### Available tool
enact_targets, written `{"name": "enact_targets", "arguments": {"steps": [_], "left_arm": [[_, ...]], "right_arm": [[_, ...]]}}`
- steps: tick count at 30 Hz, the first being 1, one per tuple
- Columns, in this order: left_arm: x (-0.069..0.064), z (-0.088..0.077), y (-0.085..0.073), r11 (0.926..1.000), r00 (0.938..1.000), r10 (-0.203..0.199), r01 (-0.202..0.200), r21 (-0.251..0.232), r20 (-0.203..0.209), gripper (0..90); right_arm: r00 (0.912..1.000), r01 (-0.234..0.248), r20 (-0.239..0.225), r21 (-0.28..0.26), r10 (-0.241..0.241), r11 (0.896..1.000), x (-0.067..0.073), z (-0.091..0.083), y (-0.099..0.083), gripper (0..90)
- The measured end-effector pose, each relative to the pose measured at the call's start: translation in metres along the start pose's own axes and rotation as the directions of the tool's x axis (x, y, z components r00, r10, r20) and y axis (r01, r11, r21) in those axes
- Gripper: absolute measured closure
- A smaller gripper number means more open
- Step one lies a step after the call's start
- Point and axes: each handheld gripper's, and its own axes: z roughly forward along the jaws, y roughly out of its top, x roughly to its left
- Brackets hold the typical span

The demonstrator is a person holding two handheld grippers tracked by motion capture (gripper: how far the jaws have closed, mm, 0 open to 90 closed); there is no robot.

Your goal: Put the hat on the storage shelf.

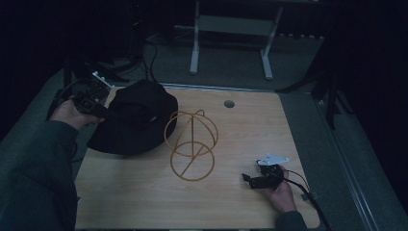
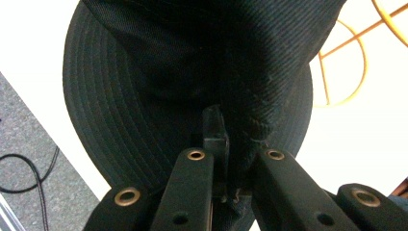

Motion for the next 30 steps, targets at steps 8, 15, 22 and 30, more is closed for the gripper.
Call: {"name": "enact_targets", "arguments": {"steps": [8, 15, 22, 30], "left_arm": [[0.0, -0.013, -0.001, 0.999, 0.9999, -0.011, 0.011, -0.042, 0.005, 88.5], [-0.001, -0.024, -0.001, 0.9983, 1.0, -0.004, 0.004, -0.058, 0.004, 88.5], [-0.003, -0.033, 0.0, 0.9979, 0.9999, 0.007, -0.006, -0.065, 0.008, 88.5], [-0.005, -0.041, 0.0, 0.9969, 0.9998, 0.017, -0.016, -0.077, 0.012, 88.5]], "right_arm": [[1.0, 0.001, 0.0, 0.0, -0.001, 1.0, 0.0, 0.0, 0.0, 13.4], [1.0, 0.002, 0.0, -0.001, -0.002, 1.0, 0.0, 0.0, 0.0, 13.4], [1.0, 0.001, 0.0, -0.002, -0.001, 1.0, 0.0, 0.0, 0.0, 13.4], [1.0, 0.002, 0.0, -0.001, -0.002, 1.0, 0.0, 0.0, 0.0, 13.4]]}}
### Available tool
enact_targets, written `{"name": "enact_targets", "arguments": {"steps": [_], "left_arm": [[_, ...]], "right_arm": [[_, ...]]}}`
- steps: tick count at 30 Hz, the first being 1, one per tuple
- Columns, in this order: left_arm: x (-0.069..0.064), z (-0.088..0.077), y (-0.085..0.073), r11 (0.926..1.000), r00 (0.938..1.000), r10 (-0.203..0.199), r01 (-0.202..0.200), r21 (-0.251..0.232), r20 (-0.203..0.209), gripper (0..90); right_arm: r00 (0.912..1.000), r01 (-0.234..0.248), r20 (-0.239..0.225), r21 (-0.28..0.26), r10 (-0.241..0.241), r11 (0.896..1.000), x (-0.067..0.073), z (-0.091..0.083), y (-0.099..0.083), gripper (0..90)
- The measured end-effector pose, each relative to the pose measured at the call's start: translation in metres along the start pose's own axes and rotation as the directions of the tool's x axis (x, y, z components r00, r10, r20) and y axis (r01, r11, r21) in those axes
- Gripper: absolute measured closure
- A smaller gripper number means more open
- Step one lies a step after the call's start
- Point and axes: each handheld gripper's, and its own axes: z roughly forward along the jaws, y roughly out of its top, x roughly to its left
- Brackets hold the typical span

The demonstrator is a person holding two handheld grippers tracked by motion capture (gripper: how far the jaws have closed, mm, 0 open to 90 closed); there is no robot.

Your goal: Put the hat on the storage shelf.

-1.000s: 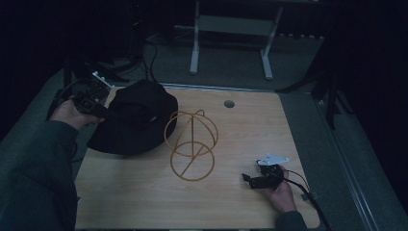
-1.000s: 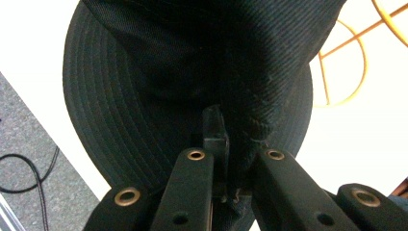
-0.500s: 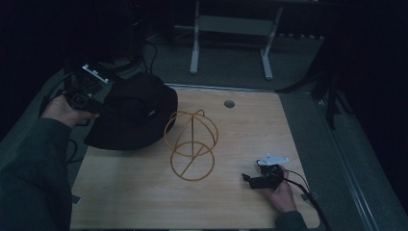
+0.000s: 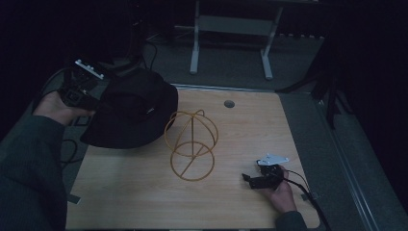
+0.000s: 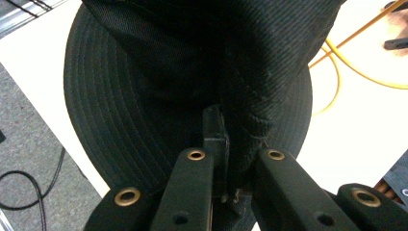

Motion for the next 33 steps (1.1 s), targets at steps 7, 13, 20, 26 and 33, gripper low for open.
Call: {"name": "enact_targets", "arguments": {"steps": [7, 13, 20, 26, 33], "left_arm": [[-0.002, -0.01, 0.0, 0.9999, 0.9999, 0.014, -0.014, -0.001, -0.001, 88.5], [-0.001, -0.017, -0.001, 0.9997, 1.0, 0.008, -0.008, -0.024, 0.002, 88.5], [-0.002, -0.024, 0.0, 0.9991, 0.9999, 0.01, -0.01, -0.04, 0.01, 88.5], [-0.004, -0.029, 0.003, 0.9988, 0.9999, 0.013, -0.013, -0.046, 0.008, 88.5], [-0.006, -0.039, 0.004, 0.9974, 0.9999, 0.009, -0.008, -0.072, 0.012, 88.5]], "right_arm": [[1.0, 0.0, 0.0, 0.0, 0.0, 1.0, 0.0, 0.0, 0.0, 13.4], [1.0, 0.0, 0.0, 0.0, 0.0, 1.0, 0.0, 0.0, 0.0, 13.4], [1.0, 0.0, 0.0, 0.0, 0.0, 1.0, 0.0, 0.0, 0.0, 13.4], [1.0, 0.001, 0.0, 0.0, -0.001, 1.0, 0.0, 0.0, 0.0, 13.4], [1.0, 0.0, -0.001, 0.0, 0.0, 1.0, 0.0, 0.0, 0.0, 13.4]]}}
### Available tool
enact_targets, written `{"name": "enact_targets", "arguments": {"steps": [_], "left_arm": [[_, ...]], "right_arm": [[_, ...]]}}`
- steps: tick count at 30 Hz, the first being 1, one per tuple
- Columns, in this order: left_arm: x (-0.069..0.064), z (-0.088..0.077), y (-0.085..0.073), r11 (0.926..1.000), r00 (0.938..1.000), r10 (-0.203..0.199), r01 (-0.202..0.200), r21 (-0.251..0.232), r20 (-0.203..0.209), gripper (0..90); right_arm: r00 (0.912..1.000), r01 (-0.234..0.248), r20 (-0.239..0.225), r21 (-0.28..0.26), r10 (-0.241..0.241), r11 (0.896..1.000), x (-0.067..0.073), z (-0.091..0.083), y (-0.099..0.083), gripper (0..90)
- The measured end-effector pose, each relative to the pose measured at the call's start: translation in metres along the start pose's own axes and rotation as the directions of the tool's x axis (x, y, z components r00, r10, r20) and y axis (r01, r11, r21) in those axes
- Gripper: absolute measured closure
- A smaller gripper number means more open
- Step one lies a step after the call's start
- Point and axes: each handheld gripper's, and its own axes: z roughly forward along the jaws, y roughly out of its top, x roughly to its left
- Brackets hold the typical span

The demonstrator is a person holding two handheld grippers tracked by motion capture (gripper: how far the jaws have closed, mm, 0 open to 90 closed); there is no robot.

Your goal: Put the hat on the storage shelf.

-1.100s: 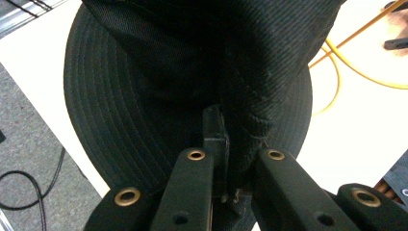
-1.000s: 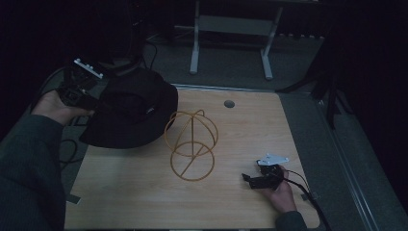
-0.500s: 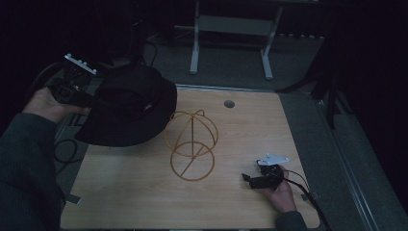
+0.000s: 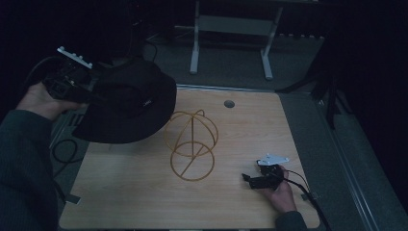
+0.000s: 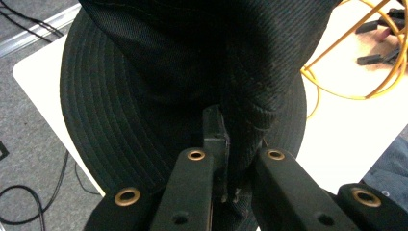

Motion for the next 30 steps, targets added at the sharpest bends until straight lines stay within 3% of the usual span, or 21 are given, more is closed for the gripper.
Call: {"name": "enact_targets", "arguments": {"steps": [30], "left_arm": [[-0.015, -0.026, 0.005, 0.9969, 0.9986, 0.052, -0.051, -0.059, 0.012, 88.4]], "right_arm": [[1.0, 0.002, -0.001, 0.0, -0.002, 1.0, 0.0, 0.0, 0.0, 13.5]]}}
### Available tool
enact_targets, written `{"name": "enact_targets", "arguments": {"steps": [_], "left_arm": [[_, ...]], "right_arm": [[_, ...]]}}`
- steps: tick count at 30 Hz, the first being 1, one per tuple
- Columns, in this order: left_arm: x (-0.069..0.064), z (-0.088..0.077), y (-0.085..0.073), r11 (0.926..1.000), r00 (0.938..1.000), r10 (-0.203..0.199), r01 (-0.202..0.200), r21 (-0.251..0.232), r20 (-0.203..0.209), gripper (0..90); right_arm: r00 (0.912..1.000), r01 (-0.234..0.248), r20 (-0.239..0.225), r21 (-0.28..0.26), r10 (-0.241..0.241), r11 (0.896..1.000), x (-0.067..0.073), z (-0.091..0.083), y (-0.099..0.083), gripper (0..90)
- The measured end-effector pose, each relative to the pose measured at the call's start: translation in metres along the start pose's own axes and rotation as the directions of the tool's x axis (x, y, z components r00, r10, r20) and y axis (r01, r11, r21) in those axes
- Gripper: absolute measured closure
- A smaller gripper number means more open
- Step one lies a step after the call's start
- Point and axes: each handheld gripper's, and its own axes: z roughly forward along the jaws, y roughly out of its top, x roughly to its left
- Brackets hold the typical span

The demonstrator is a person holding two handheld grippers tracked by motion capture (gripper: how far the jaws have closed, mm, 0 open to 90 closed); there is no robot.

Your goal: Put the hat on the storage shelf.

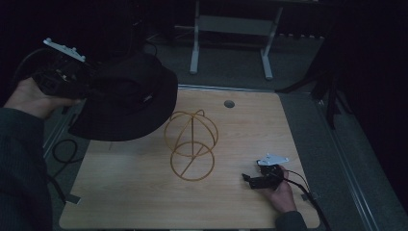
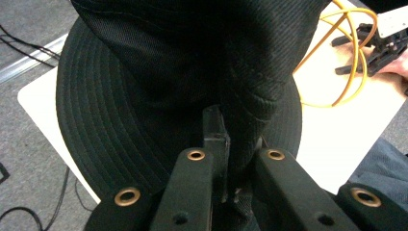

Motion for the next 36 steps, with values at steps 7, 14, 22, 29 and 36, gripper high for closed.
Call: {"name": "enact_targets", "arguments": {"steps": [7, 14, 22, 29, 36], "left_arm": [[-0.005, -0.007, 0.003, 0.9997, 0.9999, 0.012, -0.012, -0.02, 0.01, 88.4], [-0.009, -0.015, 0.007, 0.9983, 0.9991, 0.023, -0.021, -0.055, 0.035, 88.4], [-0.016, -0.012, 0.016, 0.9977, 0.9973, 0.05, -0.047, -0.048, 0.055, 88.4], [-0.021, -0.011, 0.022, 0.9963, 0.9952, 0.064, -0.06, -0.061, 0.074, 88.4], [-0.032, -0.008, 0.03, 0.9938, 0.9902, 0.086, -0.078, -0.079, 0.11, 88.4]], "right_arm": [[1.0, 0.0, 0.001, -0.001, 0.0, 1.0, 0.0, 0.0, 0.0, 13.6], [1.0, 0.0, 0.001, -0.001, 0.0, 1.0, 0.0, 0.0, 0.0, 13.6], [1.0, 0.001, 0.001, 0.0, -0.001, 1.0, 0.0, 0.0, 0.0, 13.6], [1.0, 0.001, 0.001, 0.0, -0.001, 1.0, 0.0, 0.0, 0.0, 13.6], [1.0, 0.001, 0.001, -0.001, -0.001, 1.0, 0.0, 0.0, 0.0, 13.6]]}}
